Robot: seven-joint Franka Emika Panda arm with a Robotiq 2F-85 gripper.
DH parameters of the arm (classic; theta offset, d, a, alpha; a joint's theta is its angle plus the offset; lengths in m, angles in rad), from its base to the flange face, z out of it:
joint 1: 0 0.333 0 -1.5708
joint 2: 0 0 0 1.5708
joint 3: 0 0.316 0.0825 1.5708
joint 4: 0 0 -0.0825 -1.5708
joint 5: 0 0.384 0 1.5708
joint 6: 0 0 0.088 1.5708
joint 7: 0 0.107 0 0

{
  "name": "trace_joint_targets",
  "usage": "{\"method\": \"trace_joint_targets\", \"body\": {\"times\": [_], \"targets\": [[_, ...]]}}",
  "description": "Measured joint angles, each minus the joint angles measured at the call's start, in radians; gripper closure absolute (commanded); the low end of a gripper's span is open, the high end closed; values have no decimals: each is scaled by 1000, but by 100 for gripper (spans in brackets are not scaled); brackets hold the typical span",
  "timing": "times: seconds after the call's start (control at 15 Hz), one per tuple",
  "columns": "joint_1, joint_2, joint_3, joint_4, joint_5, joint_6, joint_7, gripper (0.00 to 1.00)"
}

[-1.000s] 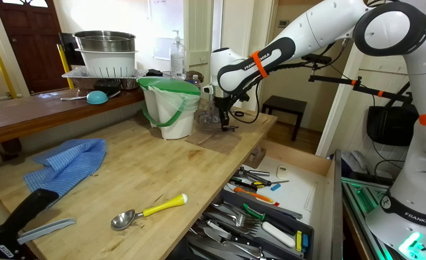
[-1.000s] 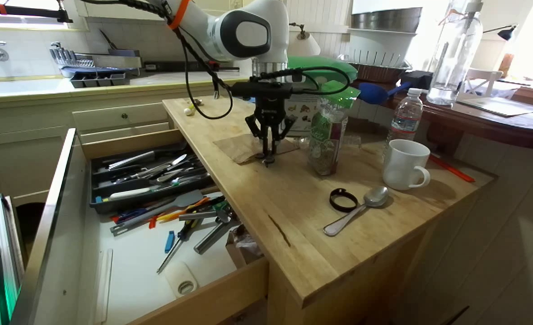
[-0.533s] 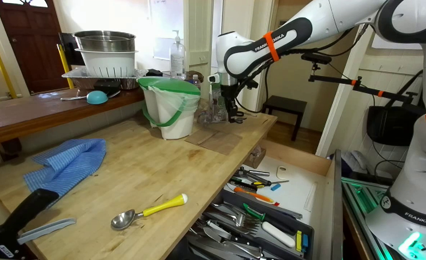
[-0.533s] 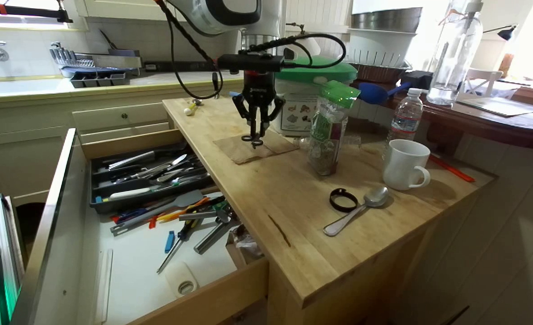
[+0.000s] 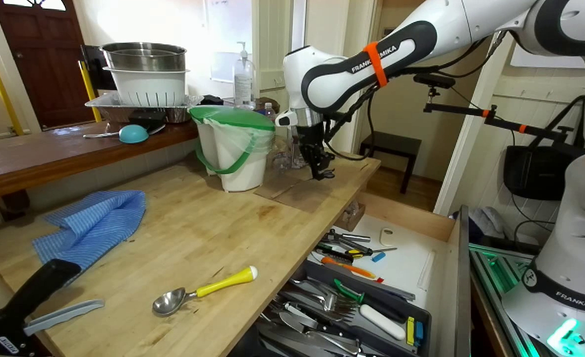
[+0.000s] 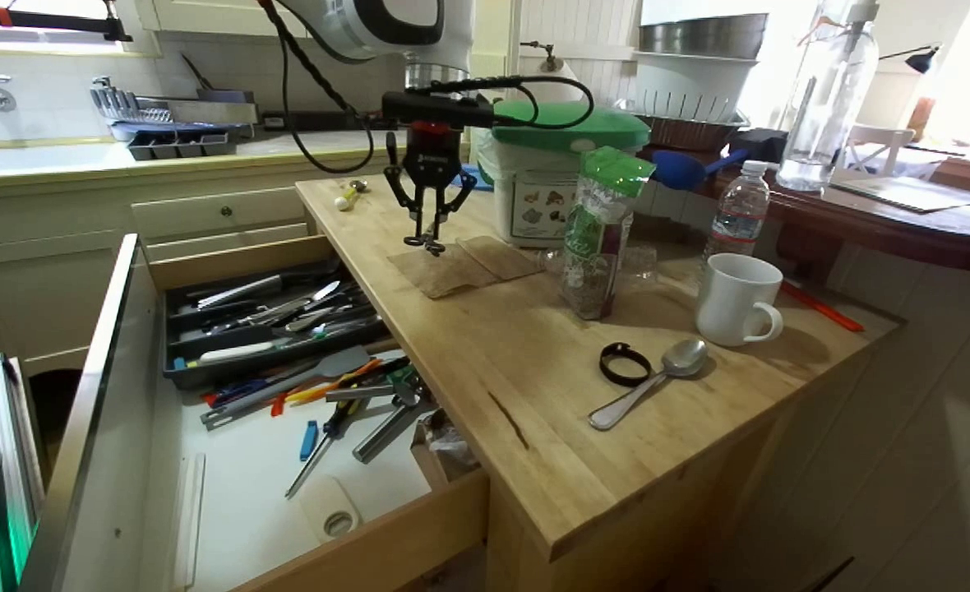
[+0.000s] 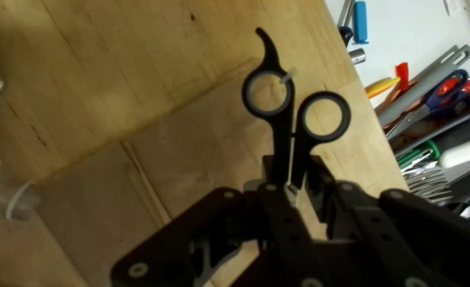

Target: Pick up the scissors and place it in the right panel of the cutlery holder in the drawer

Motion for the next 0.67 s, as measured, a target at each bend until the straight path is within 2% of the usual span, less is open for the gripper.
{"method": "trace_joint_targets", "body": {"times": [0.27,0.47,0.67], "targets": [[76,-46,12,-42,-81,5,39,94],[97,-121,10,-116,-142,39,160,94],[98,-205,5,-221,-134,93,315,94]]}}
